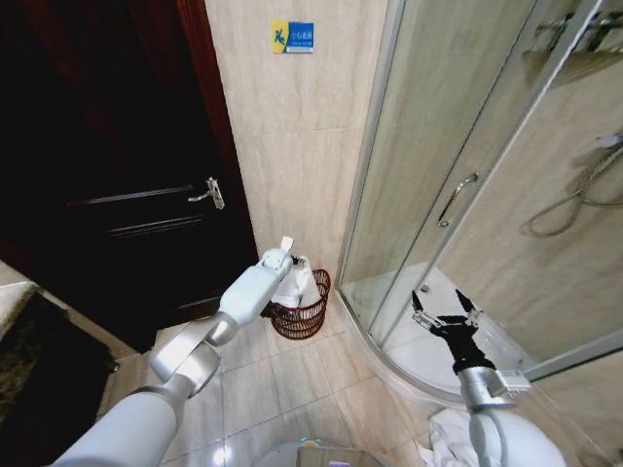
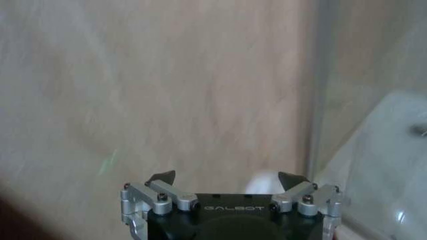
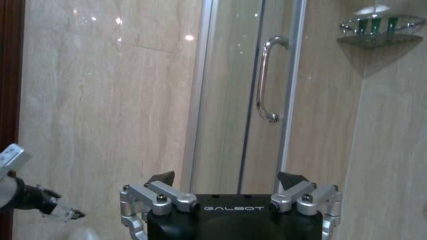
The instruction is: Discard the used towel into the hamper.
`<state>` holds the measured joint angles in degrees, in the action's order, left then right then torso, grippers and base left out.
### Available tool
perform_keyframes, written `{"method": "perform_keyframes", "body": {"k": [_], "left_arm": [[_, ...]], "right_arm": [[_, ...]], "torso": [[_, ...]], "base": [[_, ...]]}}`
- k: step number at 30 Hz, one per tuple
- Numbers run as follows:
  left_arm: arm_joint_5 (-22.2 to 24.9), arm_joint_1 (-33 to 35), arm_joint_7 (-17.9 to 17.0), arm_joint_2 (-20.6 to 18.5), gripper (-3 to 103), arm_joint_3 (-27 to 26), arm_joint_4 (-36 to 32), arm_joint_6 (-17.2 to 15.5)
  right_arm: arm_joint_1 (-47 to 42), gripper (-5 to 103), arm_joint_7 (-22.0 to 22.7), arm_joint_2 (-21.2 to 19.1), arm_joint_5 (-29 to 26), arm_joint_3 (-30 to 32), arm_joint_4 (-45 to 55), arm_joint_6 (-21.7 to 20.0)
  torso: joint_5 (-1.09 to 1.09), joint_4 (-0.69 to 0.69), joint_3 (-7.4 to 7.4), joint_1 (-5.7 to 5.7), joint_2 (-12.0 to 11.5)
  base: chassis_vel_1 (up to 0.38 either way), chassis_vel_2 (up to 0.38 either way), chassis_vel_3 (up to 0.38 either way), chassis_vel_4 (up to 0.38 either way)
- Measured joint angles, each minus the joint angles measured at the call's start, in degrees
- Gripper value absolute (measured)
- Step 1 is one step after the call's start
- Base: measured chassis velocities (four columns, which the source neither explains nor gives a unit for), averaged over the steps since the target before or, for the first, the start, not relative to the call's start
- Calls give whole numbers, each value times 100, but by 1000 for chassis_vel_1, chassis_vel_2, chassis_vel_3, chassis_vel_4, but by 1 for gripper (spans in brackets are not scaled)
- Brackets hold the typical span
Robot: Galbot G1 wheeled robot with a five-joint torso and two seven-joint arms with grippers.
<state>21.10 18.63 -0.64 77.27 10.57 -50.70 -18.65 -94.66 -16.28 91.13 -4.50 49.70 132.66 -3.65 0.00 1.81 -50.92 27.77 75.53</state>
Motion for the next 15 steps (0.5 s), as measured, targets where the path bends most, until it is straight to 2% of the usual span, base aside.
{"method": "perform_keyframes", "body": {"k": [2,4,5,6,7,9,12,14,15], "left_arm": [[53,68,-88,6,100,-10,-60,-85],[796,116,-965,205,100,-91,-110,-479],[974,128,-1207,279,100,-132,-101,-554],[974,128,-1207,279,100,-132,-101,-554],[1095,141,-1439,347,100,-173,-72,-621],[1110,177,-1563,375,100,-201,-48,-654],[862,279,-1411,285,100,-261,-141,-660],[592,409,-1360,192,100,-330,-342,-435],[592,409,-1360,192,100,-330,-342,-435]], "right_arm": [[0,100,0,-3,-2,3,15,0],[-9,100,0,0,-11,15,17,9],[-26,100,0,4,-14,20,18,23],[-26,100,0,4,-14,20,18,23],[-49,100,0,8,-16,25,16,42],[-74,100,0,10,-23,36,12,62],[-98,100,0,5,-63,78,5,97],[-98,100,11,5,-85,94,10,101],[-98,100,11,5,-85,94,10,101]], "torso": [[0,3,0,-1,0],[-1,0,0,-1,0],[0,-1,0,-1,0],[0,-1,0,-1,0],[0,-4,0,-1,0],[-1,-5,0,0,0],[0,-1,0,-1,0],[0,1,0,0,0],[0,1,0,0,0]], "base": [[0,0,0,0],[0,0,0,0],[0,0,0,0],[0,0,0,0],[0,0,0,0],[0,0,0,0],[0,0,0,0],[0,0,0,0],[0,0,0,0]]}}
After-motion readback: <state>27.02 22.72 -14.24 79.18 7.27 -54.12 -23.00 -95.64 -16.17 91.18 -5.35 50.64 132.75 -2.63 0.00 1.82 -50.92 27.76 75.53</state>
